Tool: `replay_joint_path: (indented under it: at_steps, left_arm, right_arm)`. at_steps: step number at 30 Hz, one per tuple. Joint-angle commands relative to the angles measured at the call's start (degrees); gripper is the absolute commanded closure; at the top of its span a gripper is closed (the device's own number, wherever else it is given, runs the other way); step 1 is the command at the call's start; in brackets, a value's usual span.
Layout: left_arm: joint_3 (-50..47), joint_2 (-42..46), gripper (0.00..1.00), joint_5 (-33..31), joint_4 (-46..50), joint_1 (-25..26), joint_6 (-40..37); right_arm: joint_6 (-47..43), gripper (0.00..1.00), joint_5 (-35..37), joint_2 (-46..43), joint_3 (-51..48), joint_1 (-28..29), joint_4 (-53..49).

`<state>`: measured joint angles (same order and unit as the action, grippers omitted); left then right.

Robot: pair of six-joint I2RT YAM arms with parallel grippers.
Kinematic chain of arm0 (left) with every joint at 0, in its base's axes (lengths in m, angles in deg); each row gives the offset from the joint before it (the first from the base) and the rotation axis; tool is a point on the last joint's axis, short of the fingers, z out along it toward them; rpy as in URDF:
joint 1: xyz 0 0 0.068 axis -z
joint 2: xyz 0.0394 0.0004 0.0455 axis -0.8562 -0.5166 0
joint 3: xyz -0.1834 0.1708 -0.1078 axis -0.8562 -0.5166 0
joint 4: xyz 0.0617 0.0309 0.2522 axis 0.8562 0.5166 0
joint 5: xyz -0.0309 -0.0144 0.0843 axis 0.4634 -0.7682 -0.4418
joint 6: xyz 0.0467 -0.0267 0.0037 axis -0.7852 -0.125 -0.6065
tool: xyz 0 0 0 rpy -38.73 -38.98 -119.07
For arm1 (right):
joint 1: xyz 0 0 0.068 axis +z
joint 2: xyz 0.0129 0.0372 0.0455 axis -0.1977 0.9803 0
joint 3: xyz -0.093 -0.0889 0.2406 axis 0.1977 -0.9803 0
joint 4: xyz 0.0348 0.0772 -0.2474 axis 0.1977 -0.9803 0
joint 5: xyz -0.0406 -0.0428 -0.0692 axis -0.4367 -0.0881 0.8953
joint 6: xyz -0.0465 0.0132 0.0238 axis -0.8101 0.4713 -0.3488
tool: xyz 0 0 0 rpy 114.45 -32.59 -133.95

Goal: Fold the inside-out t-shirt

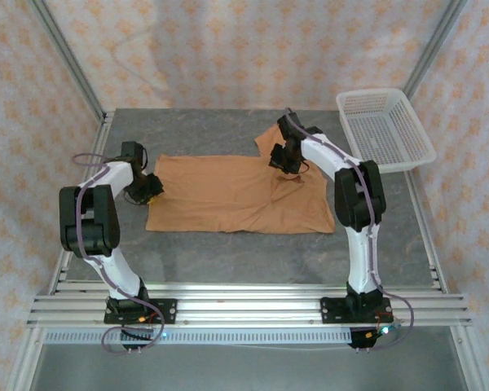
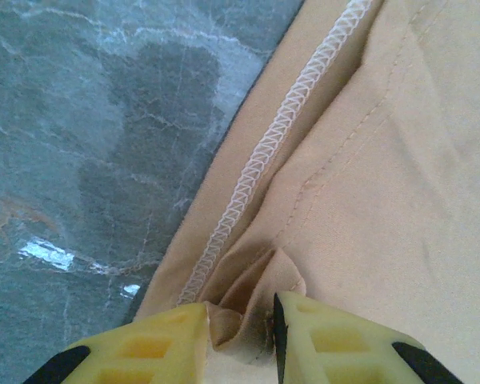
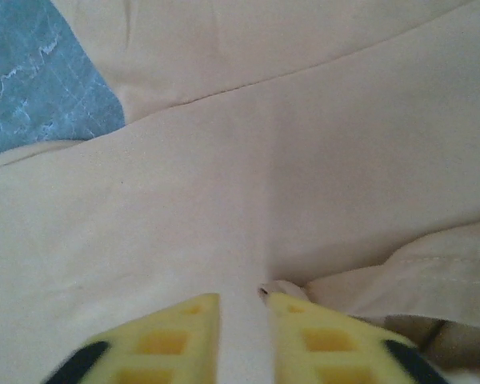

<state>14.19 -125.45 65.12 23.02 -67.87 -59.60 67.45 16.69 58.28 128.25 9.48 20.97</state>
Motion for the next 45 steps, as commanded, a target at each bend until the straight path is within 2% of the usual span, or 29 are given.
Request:
replay_joint_path:
  at_steps: [1,6,11,15,24,26,28,30,31,40,43,44,45]
  left_arm:
    - [-0.1,4.4,0.71,-1.2,2.6,0.6,-0.3]
    - [-2.9,11.4,0.69,-1.2,1.2,4.5,2.1]
    - [-5.0,14.4,0.69,0.4,-1.3,10.3,3.9]
    - [-4.4,14.2,0.69,-0.3,-0.8,11.8,5.2]
    - [-5.2,13.8,0.69,-1.3,-0.1,11.9,4.5]
    - [-5.2,13.7,0.69,-1.3,-0.1,11.9,4.5]
    - [-5.0,13.6,0.69,-1.2,0.0,11.9,4.5]
    - [-4.7,13.7,0.69,-1.4,0.3,11.9,4.5]
    - [-4.6,13.7,0.69,-1.5,0.4,11.9,4.5]
    - [-1.9,12.6,0.68,-2.2,1.3,11.9,4.5]
    - [0.6,11.2,0.64,-2.9,1.3,11.8,2.8]
    - [1.9,10.4,0.6,-3.5,1.0,11.7,2.6]
    - [3.7,9.4,0.55,-4.0,0.6,11.5,2.3]
  right_arm:
    - [-1.3,0.63,-0.8,-0.7,4.4,0.4,-4.4]
    - [-4.5,0.49,4.5,-9.9,-3.3,0.2,-4.6]
    - [-5.2,0.51,6.9,-16.1,-16.0,-0.8,-0.9]
    - [-6.2,0.54,7.4,-14.6,-18.2,-0.8,-0.2]
    - [-6.7,0.55,7.9,-7.9,-15.5,-0.7,0.5]
    - [-6.7,0.63,7.9,-6.9,-14.0,-0.8,0.0]
    - [-6.7,0.78,7.9,-6.6,-13.3,-0.7,0.0]
    - [-6.7,0.89,7.9,-6.8,-12.5,-0.5,-0.5]
    - [-6.7,0.92,7.9,-7.0,-12.0,-0.2,-0.8]
    - [-7.4,0.92,7.9,-4.0,-7.3,1.2,-2.7]
    - [-7.8,0.91,8.1,-1.9,-5.1,1.2,-2.3]
    - [-8.1,0.86,8.7,-1.3,-3.5,1.2,-1.9]
    - [-8.3,0.75,9.7,-0.8,-1.8,1.0,-1.1]
